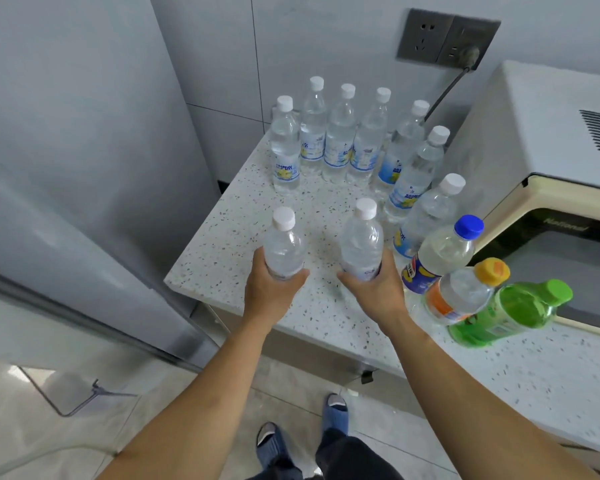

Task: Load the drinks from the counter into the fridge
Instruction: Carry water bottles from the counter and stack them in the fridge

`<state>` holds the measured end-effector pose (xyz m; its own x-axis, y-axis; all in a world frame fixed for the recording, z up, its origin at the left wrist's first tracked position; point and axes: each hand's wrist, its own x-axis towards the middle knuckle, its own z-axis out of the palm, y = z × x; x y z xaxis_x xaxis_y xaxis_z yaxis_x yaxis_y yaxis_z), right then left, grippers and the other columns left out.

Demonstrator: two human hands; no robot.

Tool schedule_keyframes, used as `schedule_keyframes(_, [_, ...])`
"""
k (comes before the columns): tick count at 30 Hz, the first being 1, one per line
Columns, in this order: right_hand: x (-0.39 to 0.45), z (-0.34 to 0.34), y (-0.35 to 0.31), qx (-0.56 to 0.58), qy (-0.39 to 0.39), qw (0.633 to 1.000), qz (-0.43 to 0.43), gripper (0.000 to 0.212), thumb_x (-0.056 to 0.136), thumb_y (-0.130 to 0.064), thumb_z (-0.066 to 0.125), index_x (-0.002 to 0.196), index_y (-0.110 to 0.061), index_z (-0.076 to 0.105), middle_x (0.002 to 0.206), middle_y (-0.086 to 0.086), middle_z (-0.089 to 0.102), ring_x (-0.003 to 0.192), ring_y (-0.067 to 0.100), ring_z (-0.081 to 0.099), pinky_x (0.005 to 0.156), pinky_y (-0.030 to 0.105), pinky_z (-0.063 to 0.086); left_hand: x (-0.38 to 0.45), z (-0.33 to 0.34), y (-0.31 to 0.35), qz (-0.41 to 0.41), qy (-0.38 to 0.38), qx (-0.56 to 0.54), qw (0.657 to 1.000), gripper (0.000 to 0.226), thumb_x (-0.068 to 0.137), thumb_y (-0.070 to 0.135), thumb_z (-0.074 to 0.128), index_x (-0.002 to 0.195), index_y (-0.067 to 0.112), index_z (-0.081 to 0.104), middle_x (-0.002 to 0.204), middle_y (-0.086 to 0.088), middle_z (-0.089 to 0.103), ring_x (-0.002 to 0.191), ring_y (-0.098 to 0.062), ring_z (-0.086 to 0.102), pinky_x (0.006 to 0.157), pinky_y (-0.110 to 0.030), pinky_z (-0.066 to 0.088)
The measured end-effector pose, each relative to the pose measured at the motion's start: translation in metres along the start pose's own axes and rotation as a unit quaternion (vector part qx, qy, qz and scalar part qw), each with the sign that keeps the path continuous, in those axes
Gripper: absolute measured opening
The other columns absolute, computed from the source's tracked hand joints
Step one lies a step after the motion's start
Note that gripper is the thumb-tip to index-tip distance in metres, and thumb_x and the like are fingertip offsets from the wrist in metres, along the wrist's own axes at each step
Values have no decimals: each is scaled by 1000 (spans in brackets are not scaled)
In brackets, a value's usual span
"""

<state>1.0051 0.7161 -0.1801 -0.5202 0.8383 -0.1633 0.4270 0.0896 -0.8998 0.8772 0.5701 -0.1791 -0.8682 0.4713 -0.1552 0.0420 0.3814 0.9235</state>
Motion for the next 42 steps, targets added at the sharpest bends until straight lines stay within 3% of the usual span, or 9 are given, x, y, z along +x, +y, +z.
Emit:
schedule_keyframes(8, [-31, 2, 26, 4, 62, 998, -24, 64, 74, -42, 81, 118, -45, 35, 104, -26, 56, 95, 9, 57, 76, 22, 44, -15, -9, -15, 13, -7, -1, 1000, 72, 72, 47, 80, 126, 42, 31, 106, 29, 49, 92, 8, 52, 64, -15, 40])
schedule_keyframes(12, [-39, 1, 23, -13, 34, 998, -47, 64, 76, -41, 81, 123, -37, 38, 110, -16, 59, 98, 13, 58, 81, 29, 49, -43, -17, -15, -9, -2, 3, 1000, 66, 73, 50, 76, 110, 54, 22, 102, 29, 49, 85, 9, 52, 60, -12, 37])
schedule_keyframes(16, [-46, 0, 16, 28, -41, 997, -58, 52, 76, -31, 83, 114, -30, 48, 99, -16, 64, 88, 1, 64, 66, 11, 48, -70, -25, -18, -48, 26, -73, 996, 52, 65, 53, 74, 109, 44, 48, 102, 20, 64, 89, 5, 64, 69, -15, 47])
schedule_keyframes(20, [-67, 2, 13, 86, -121, 987, -54, 45, 80, -27, 80, 119, -23, 57, 102, -5, 71, 89, 7, 69, 75, 24, 57, -113, -38, -25, -75, 54, -174, 980, 38, 73, 46, 77, 106, 38, 60, 105, 10, 72, 92, -2, 70, 71, -17, 55])
schedule_keyframes(23, [-89, 8, 8, 112, -189, 974, -49, 33, 78, -30, 77, 106, -24, 62, 86, -8, 73, 77, 3, 71, 58, 14, 53, -153, -51, -37, -95, 57, -255, 960, 50, 72, 45, 80, 115, 24, 63, 108, -1, 75, 97, -19, 73, 80, -32, 59])
schedule_keyframes(25, [-105, 15, 6, 128, -251, 959, -26, 31, 70, -34, 72, 98, -24, 64, 80, -9, 74, 74, 6, 72, 56, 14, 52, -183, -65, -46, -111, 64, -281, 951, 50, 73, 45, 79, 115, 24, 64, 105, -1, 76, 96, -21, 74, 73, -29, 59])
schedule_keyframes(31, [-178, 53, 16, 150, -412, 899, 9, 34, 63, -25, 75, 97, -21, 70, 88, 6, 77, 80, 23, 75, 64, 27, 58, -269, -114, -76, -167, 116, -304, 931, 42, 79, 44, 77, 115, 25, 64, 101, -2, 77, 89, -21, 75, 67, -22, 57])
schedule_keyframes(36, [-250, 97, 7, 134, -507, 852, 1, 61, 58, -29, 77, 114, -9, 65, 98, 12, 76, 90, 29, 74, 72, 36, 60, -316, -155, -91, -186, 220, -362, 887, 58, 69, 51, 67, 116, 15, 64, 97, -11, 77, 82, -25, 75, 59, -26, 58])
schedule_keyframes(42, [-312, 162, -26, 117, -542, 832, -12, 51, 69, -19, 72, 118, -12, 62, 103, 14, 75, 96, 34, 72, 86, 48, 59, -352, -228, -113, -179, 298, -411, 843, 72, 70, 56, 74, 123, 8, 64, 110, -20, 73, 100, -39, 71, 86, -51, 58])
